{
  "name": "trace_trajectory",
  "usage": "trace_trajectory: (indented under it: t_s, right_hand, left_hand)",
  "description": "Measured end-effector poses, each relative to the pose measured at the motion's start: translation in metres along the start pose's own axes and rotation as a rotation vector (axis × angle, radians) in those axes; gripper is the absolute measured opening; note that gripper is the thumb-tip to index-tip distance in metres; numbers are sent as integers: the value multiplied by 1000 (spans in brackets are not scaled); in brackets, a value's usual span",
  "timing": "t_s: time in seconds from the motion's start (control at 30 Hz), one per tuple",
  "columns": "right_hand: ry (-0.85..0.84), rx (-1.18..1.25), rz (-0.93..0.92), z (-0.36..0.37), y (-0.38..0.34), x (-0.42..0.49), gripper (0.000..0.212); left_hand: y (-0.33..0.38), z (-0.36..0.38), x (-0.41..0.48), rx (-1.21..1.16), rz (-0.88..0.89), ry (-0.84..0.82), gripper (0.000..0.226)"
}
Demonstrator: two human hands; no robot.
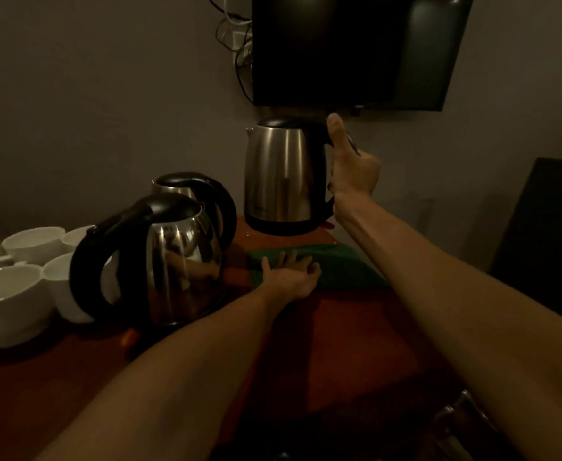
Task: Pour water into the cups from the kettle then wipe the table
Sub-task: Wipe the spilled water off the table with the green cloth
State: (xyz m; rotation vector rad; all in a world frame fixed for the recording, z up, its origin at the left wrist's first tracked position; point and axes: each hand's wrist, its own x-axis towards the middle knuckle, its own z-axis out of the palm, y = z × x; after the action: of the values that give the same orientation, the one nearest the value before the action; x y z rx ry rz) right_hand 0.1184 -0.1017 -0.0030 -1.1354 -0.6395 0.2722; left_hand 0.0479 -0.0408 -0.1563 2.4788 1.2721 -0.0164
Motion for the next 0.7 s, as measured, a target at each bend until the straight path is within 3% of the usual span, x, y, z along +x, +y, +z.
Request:
trace_trajectory:
  t_s: [0.23, 0.7]
  right_hand:
    - [-1, 53, 28, -23, -27, -51, 64]
    - [-42, 144, 16, -38, -69, -164, 60]
  left_hand:
    - [22, 6, -42, 1, -55, 37, 60]
    - [48, 27, -149, -38, 98, 179, 48]
